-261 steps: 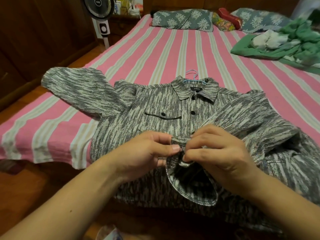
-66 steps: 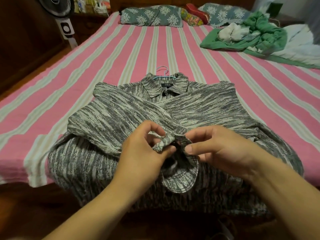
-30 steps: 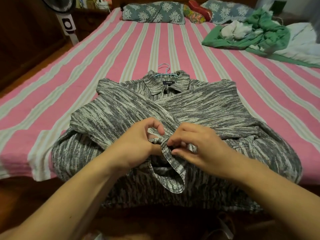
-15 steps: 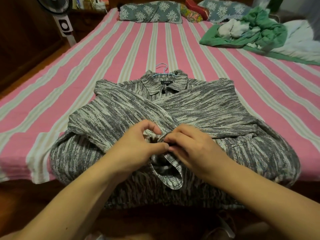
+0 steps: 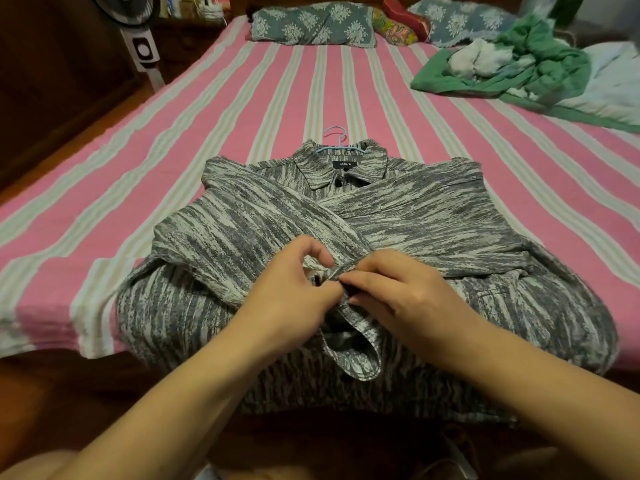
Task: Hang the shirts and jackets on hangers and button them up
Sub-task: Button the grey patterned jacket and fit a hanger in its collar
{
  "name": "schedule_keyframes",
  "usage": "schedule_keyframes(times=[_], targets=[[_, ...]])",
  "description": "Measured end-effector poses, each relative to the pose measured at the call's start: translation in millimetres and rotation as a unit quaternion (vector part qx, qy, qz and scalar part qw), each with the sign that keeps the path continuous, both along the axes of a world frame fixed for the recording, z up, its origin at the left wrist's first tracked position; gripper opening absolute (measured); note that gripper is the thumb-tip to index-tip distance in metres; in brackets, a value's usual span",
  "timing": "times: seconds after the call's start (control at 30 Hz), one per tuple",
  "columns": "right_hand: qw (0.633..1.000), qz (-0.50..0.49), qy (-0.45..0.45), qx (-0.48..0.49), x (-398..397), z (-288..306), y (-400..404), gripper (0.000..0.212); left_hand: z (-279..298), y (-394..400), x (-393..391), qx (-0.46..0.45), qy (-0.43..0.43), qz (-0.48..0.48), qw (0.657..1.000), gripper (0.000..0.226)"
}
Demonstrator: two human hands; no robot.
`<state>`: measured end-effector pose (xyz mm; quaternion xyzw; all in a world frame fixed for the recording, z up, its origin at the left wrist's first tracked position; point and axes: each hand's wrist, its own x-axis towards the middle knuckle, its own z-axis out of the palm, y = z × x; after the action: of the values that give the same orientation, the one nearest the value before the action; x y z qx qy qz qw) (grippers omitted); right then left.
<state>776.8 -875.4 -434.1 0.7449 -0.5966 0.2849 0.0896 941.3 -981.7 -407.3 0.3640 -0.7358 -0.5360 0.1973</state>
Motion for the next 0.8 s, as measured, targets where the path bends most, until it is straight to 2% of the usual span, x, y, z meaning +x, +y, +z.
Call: schedule_keyframes(times=[0.23, 0.5, 0.67, 0.8], targets=[[0.998, 0.021, 0.039, -0.038, -7, 0, -6, 0.017, -4, -4, -1, 0.039, 0.049, -0.044, 0.997, 0.030], [0.998, 0.027, 0.023, -0.043, -12, -1, -8, 0.018, -2, -6, 1, 0.006, 0.037, -0.078, 0.996, 0.033], [0.999, -0.010, 0.047, -0.011, 1, -7, -9, 0.017, -14, -3, -5, 0.009, 0.018, -0.006, 1.000, 0.026], [0.998, -0.037, 0.041, -0.013, 9, -9, -6, 0.018, -19, -4, -8, 0.058, 0.005, 0.008, 0.998, 0.020]])
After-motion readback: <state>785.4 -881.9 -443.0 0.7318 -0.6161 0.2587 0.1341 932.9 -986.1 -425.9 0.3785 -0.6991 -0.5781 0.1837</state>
